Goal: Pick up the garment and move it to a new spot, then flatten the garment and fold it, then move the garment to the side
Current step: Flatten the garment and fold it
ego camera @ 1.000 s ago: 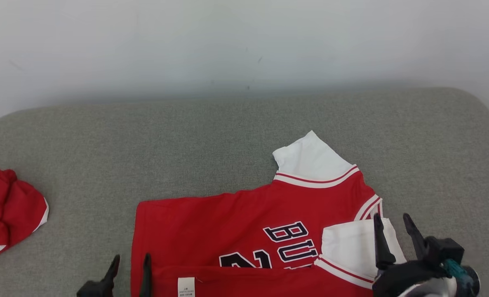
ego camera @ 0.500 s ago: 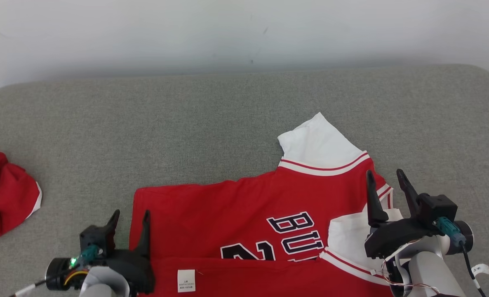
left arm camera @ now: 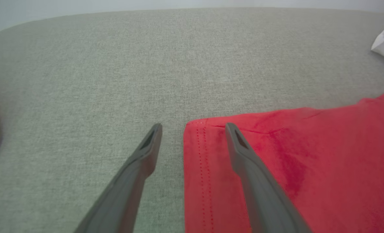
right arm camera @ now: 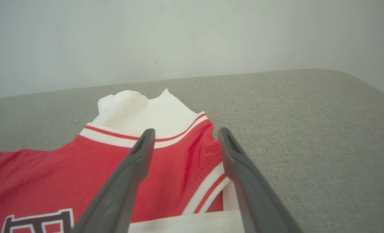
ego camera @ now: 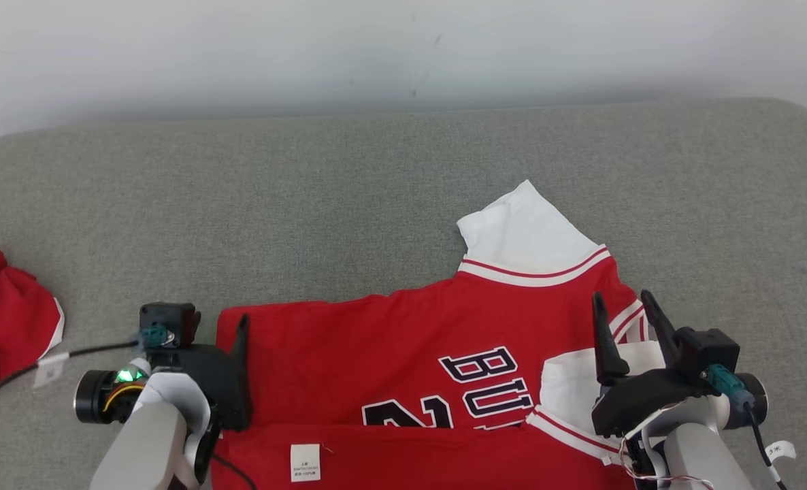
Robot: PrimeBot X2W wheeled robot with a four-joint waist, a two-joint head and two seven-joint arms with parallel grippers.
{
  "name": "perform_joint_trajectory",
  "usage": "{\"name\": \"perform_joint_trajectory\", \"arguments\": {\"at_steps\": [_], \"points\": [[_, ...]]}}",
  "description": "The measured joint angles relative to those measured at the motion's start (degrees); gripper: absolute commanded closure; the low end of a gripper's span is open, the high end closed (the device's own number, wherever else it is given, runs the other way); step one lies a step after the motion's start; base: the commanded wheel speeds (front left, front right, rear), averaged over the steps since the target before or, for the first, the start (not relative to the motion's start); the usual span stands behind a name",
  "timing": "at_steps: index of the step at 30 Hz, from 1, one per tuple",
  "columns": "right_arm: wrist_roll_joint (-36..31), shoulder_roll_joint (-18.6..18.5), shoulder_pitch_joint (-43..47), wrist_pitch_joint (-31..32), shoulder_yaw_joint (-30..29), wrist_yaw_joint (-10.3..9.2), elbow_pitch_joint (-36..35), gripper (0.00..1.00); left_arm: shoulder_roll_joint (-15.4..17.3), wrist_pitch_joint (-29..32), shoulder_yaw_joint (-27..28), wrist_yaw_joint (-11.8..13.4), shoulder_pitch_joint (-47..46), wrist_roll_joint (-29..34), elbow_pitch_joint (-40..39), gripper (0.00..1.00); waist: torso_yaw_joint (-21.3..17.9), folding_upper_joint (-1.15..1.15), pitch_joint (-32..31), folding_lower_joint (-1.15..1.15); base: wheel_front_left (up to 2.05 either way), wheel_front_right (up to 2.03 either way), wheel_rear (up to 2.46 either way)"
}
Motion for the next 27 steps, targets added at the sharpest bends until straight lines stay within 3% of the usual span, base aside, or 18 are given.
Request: {"name": "perform_joint_trajectory", "arguments": {"at_steps": [8, 16, 17, 19, 20, 24, 27], "points": [[0.1, 0.1, 0.7, 0.0, 0.0, 0.0, 1.1, 0.0, -0.5, 7.5, -2.3, 0.0, -3.9, -3.8, 4.5, 0.0, -0.6, -0.01, -0.2, -0.01, 0.0, 0.0, 0.0], [0.4, -0.2, 1.1, 0.0, 0.9, 0.0, 2.2, 0.0, -0.1, 9.9, -3.2, 0.0, -5.4, -7.4, 6.3, 0.0, -0.8, 0.0, -0.1, -0.01, 0.0, 0.0, 0.0], [0.5, -0.4, 0.8, 0.0, 1.4, 0.0, 2.3, 0.0, -0.1, 9.9, -3.4, 0.0, -5.4, -7.6, 6.3, 0.05, -0.8, 0.0, 0.0, -0.01, 0.0, 0.0, 0.0], [0.6, -1.1, -1.1, 0.1, 2.5, 0.0, 3.0, 0.0, -0.1, 9.8, -3.7, 0.0, -5.5, -8.0, 6.6, 0.28, -0.8, 0.0, 0.4, -0.01, 0.0, 0.0, 0.0], [0.7, -1.5, -2.3, 0.5, 3.1, 0.0, 3.2, 0.0, 0.0, 9.8, -3.8, 0.0, -5.6, -8.3, 6.8, 0.34, -0.7, 0.0, 0.6, -0.01, 0.0, 0.0, 0.0], [1.5, -4.0, -7.0, 2.8, 6.0, 0.0, 4.2, 0.0, 0.0, 9.6, -4.4, 0.0, -6.4, -9.5, 7.0, 0.36, -0.5, 0.0, 1.4, -0.01, 0.0, 0.0, 0.0], [2.5, -5.7, -10.5, 4.3, 8.2, 0.0, 4.2, 0.0, -0.1, 9.1, -4.8, 0.0, -6.8, -10.3, 7.2, 0.32, -0.3, 0.0, 2.3, 0.0, 0.0, 0.0, 0.0]]}}
